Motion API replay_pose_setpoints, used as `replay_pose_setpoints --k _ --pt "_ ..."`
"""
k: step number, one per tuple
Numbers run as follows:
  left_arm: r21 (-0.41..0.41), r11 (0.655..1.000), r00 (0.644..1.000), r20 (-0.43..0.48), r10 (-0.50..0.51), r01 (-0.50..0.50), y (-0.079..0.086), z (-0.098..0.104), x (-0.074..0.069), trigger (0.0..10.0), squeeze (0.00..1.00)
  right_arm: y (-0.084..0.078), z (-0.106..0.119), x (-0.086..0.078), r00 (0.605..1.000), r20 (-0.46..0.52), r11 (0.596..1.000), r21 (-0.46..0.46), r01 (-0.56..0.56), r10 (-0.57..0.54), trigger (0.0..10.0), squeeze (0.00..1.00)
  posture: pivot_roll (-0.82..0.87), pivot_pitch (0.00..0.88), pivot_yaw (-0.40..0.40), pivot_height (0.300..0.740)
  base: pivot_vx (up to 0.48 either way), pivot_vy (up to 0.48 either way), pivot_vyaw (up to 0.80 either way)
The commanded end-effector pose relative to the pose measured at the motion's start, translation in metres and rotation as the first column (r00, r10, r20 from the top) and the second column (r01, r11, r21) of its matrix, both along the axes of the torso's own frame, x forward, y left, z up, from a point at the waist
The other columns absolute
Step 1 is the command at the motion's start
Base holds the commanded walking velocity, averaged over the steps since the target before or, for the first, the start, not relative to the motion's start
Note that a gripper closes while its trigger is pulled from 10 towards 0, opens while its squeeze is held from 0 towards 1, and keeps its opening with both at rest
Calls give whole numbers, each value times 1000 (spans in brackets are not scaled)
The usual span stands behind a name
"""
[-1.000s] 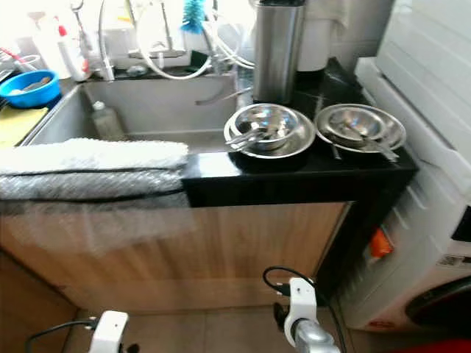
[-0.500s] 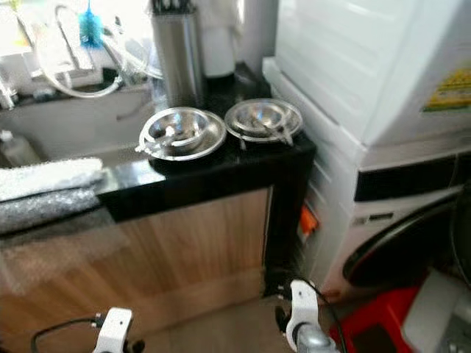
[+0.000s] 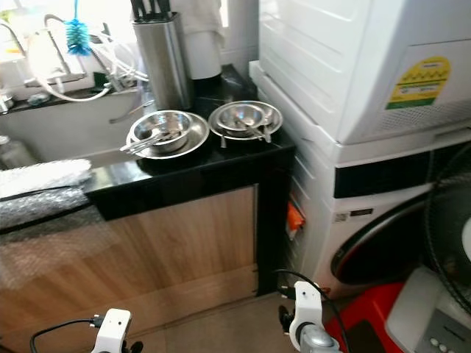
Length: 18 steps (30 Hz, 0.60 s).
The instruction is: Kitchen organization
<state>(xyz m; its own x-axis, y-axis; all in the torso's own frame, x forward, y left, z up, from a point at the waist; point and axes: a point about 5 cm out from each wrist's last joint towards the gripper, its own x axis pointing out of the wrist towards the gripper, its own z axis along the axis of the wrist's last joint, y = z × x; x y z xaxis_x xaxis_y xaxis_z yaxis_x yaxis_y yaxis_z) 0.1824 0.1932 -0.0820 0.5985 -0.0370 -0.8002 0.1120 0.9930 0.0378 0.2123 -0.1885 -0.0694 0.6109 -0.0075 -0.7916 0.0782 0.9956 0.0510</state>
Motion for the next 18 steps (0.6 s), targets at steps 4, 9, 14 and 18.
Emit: replay_pose_setpoints --k 4,9,14,18 --pt "6 1000 1000 -3 -13 13 -8 2 8 10000 0 9 1 3 1000 13 1000 21 -5 5 10000 0 0 0 72 740 0 420 0" --pt "-2 1000 1000 -1 -20 20 -19 2 10 10000 0 9 1 3 1000 14 1000 19 -5 5 10000 0 0 0 72 740 0 429 0" --pt "-2 1000 1000 -1 -21 21 -20 2 10 10000 0 9 1 3 1000 13 1000 19 -6 5 10000 0 0 0 73 740 0 431 0" --pt "3 1000 1000 -5 -20 20 -15 1 7 10000 0 9 1 3 1000 13 1000 20 -3 3 10000 0 2 0 74 740 0 424 0"
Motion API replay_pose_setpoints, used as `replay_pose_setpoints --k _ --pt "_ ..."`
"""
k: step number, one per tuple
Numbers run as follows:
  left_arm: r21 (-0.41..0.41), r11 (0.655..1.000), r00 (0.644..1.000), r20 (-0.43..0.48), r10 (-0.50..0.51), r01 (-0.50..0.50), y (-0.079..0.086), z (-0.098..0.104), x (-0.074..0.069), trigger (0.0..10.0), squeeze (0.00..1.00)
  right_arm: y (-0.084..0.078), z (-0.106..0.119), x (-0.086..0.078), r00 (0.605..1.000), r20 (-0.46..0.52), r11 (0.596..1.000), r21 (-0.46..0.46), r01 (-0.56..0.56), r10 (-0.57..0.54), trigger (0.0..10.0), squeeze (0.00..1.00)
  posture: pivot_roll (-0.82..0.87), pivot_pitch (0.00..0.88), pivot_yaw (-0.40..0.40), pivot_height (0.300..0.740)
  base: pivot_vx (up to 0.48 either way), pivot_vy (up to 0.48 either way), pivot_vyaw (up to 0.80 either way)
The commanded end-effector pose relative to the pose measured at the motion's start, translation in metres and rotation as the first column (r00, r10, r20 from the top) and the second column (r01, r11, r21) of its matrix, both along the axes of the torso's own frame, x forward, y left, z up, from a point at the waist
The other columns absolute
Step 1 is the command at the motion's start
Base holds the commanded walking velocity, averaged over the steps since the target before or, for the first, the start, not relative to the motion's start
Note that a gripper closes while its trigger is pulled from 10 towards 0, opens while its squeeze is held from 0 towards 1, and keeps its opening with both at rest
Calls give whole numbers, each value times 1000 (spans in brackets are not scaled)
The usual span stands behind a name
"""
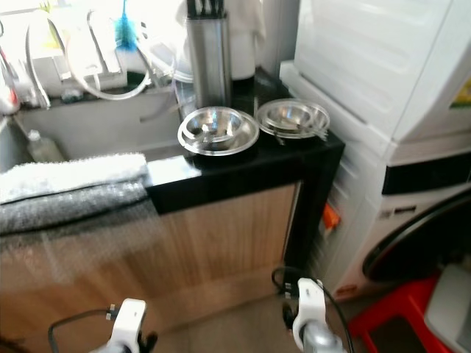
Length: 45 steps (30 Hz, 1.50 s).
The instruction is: Kitchen organization
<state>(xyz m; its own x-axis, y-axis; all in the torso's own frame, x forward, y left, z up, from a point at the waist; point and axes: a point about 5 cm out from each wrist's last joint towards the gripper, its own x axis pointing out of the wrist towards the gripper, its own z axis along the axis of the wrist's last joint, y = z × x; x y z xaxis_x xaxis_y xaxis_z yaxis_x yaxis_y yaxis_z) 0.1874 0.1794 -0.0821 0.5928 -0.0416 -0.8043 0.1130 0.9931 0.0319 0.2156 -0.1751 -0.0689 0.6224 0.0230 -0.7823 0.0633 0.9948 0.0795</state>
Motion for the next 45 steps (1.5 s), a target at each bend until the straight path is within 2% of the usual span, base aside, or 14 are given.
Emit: replay_pose_setpoints --k 1,16,18,21,24,29,30,32,38,42,45 --pt "9 1000 1000 2 -19 19 0 1 1 10000 0 -4 0 0 1000 -1 1000 -8 12 -12 10000 0 2 0 75 740 0 424 0" --pt "15 1000 1000 3 -20 20 11 1 -2 10000 0 -4 0 0 1000 -2 1000 -9 9 -9 10000 0 2 0 76 740 0 424 0" --pt "23 1000 1000 -5 -12 12 22 0 -8 10000 0 -4 0 0 1000 -1 1000 -8 10 -10 10000 0 5 0 77 740 0 422 0" --pt "30 999 1000 -9 -11 12 28 0 -11 10000 0 -4 0 0 1000 -2 1000 -8 10 -11 10000 0 6 0 78 740 0 231 0" --pt "31 999 1000 -8 -18 18 27 0 -10 10000 0 -3 0 0 1000 -3 1000 -7 11 -11 10000 0 6 0 79 740 0 0 0" --pt "21 999 1000 2 -31 31 14 1 -4 10000 0 -3 0 0 1000 -2 1000 -6 12 -12 10000 0 5 0 79 740 0 0 0" --pt "21 998 998 12 -57 57 6 1 0 10000 0 -3 0 0 1000 -2 1000 -6 14 -14 10000 0 7 0 80 740 0 0 0" --pt "24 996 997 21 -81 80 0 2 3 10000 0 -3 0 0 1000 -2 1000 -5 14 -14 10000 0 7 0 80 740 0 0 0" --pt "33 993 991 68 -113 111 -9 6 9 10000 0 -3 1 0 999 19 1000 -3 31 -31 10000 0 11 0 84 740 0 0 0" --pt "56 995 984 156 -92 84 12 17 22 10000 0 -2 3 3 996 74 999 -4 52 -51 10000 0 0 0 96 740 0 0 0" --pt "58 996 975 207 -80 69 18 24 30 10000 0 -2 5 5 993 100 998 -4 70 -69 10000 0 -8 0 105 740 0 0 0"
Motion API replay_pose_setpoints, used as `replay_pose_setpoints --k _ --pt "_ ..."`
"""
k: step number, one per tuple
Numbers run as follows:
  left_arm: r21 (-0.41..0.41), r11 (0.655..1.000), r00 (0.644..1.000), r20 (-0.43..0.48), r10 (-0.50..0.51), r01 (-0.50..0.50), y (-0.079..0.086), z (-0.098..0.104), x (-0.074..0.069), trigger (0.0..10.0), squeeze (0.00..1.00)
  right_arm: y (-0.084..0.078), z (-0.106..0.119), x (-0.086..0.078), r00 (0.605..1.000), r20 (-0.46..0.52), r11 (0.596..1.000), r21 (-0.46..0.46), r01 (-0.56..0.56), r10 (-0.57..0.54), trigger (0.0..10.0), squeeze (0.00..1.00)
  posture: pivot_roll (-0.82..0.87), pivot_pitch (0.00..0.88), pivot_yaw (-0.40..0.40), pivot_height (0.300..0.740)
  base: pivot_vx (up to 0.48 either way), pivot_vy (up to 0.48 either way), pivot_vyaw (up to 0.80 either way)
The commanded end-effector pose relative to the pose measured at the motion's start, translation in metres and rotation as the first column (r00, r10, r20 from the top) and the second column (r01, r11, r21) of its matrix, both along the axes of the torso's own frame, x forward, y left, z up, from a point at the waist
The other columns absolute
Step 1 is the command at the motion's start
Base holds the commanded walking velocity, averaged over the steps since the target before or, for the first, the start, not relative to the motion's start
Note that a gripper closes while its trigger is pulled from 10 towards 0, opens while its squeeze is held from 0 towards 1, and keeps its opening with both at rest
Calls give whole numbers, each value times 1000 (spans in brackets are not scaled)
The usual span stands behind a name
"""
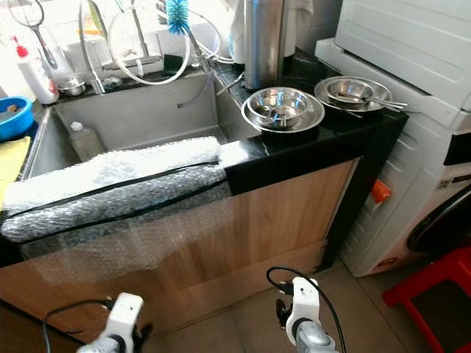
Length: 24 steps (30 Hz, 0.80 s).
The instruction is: Kitchen organization
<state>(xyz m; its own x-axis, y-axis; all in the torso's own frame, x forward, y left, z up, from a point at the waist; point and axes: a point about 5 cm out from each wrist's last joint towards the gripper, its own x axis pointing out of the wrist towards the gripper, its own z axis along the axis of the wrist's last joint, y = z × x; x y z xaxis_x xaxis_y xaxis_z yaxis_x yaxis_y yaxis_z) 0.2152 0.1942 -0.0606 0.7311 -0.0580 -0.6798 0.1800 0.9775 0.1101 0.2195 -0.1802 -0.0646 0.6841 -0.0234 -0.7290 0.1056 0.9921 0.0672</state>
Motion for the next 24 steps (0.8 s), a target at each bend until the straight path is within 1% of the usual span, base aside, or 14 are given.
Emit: replay_pose_setpoints --k 1,2,5,8,10,14,17,18,20,21,24 --pt "-3 1000 999 38 7 -6 5 5 5 10000 0 4 1 2 999 29 999 15 28 -29 10000 0 -10 0 108 740 0 0 0" --pt "-3 1000 999 38 7 -6 5 5 5 10000 0 4 1 2 999 29 999 15 28 -29 10000 0 -10 0 108 740 0 0 0" --pt "-9 1000 997 77 2 -1 5 10 11 10000 0 6 3 4 998 51 999 22 33 -34 10000 0 -19 0 118 740 0 0 0" --pt "-11 1000 995 99 -16 17 4 12 12 10000 0 10 4 5 997 69 998 39 43 -45 10000 0 -13 0 141 740 0 0 0" --pt "-5 1000 996 84 -26 26 4 9 7 10000 0 11 4 6 996 68 998 44 50 -53 10000 0 20 0 138 740 0 0 0" --pt "1 1000 997 68 -29 29 5 6 3 10000 0 12 3 5 997 60 998 43 41 -43 10000 0 23 0 137 740 0 0 0" --pt "4 1000 999 42 -14 14 7 1 -5 10000 0 12 2 4 998 49 999 39 34 -36 10000 0 35 0 131 740 0 0 0" --pt "4 1000 999 42 -14 14 7 1 -5 10000 0 12 2 4 998 49 999 39 34 -36 10000 0 35 0 131 740 0 0 0" --pt "-36 996 997 -7 76 -76 12 -6 -16 10000 0 11 1 3 998 35 999 31 45 -46 10000 0 32 0 129 740 0 0 0" --pt "-47 990 991 -30 129 -131 17 -8 -21 10000 0 11 1 3 998 32 998 30 49 -50 10000 0 30 0 129 740 0 0 0" --pt "-51 983 983 -52 175 -178 24 -10 -27 10000 0 11 1 3 998 28 998 28 49 -50 10000 0 31 0 126 740 0 0 0"
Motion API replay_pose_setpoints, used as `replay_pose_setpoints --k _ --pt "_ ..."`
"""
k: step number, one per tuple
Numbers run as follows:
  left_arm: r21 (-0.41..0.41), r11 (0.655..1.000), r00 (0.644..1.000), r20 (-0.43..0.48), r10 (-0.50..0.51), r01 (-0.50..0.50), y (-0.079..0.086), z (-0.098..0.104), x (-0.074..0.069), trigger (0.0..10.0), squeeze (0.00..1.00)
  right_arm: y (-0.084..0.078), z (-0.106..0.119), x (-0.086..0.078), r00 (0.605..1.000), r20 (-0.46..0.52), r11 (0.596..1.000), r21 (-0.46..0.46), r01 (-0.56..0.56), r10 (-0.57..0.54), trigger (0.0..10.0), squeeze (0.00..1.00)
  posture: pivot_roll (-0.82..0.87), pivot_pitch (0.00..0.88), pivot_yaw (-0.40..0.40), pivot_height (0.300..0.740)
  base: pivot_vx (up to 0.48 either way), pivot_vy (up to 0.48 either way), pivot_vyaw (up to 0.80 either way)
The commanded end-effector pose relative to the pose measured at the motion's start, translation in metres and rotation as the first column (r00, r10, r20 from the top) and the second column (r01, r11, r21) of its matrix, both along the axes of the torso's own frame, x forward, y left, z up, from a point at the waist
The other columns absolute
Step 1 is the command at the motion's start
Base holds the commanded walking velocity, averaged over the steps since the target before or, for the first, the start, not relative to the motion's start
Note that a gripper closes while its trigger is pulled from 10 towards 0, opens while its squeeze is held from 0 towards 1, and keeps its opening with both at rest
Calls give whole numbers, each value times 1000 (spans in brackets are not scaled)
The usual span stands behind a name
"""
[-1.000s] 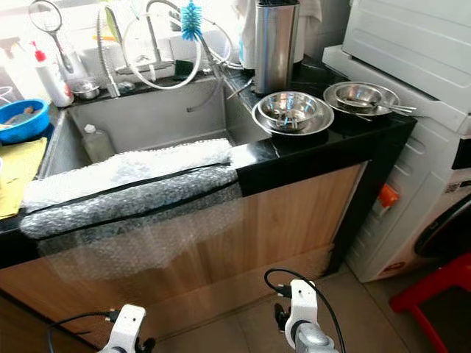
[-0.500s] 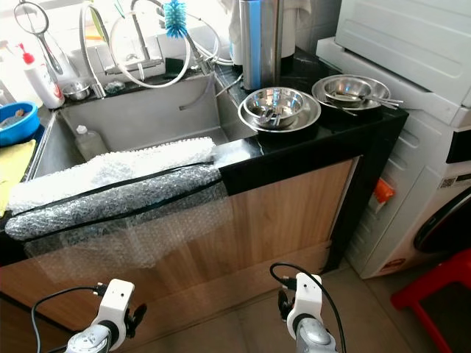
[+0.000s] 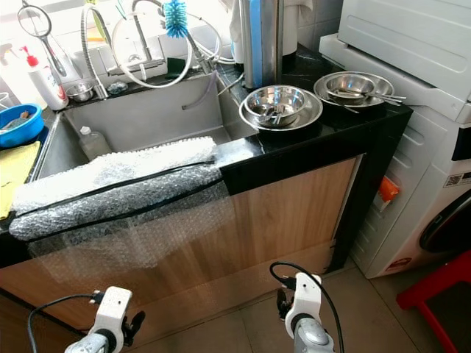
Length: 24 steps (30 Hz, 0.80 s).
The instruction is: Kitchen organization
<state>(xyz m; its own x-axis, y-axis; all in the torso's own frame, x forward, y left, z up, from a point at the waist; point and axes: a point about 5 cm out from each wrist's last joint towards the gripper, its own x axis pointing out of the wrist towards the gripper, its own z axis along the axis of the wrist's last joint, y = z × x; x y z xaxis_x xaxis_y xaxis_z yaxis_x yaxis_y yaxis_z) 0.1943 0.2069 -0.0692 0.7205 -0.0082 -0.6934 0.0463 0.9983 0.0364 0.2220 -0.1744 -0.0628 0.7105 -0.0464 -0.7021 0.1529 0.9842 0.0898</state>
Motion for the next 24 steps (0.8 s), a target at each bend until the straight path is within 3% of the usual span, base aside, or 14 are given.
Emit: replay_pose_setpoints --k 1,10,24 --pt "17 999 999 -34 42 -42 12 -2 -8 10000 0 5 -1 0 1000 -12 1000 10 -1 1 10000 0 31 0 126 740 0 0 0" --pt "16 998 995 -74 63 -62 16 -9 -21 10000 0 5 -1 0 1000 -25 1000 11 -3 3 10000 0 40 0 121 740 0 0 0" --pt "12 999 996 -77 50 -49 13 -10 -22 10000 0 4 -2 -3 1000 -22 1000 7 -14 15 10000 0 20 0 113 740 0 0 0"
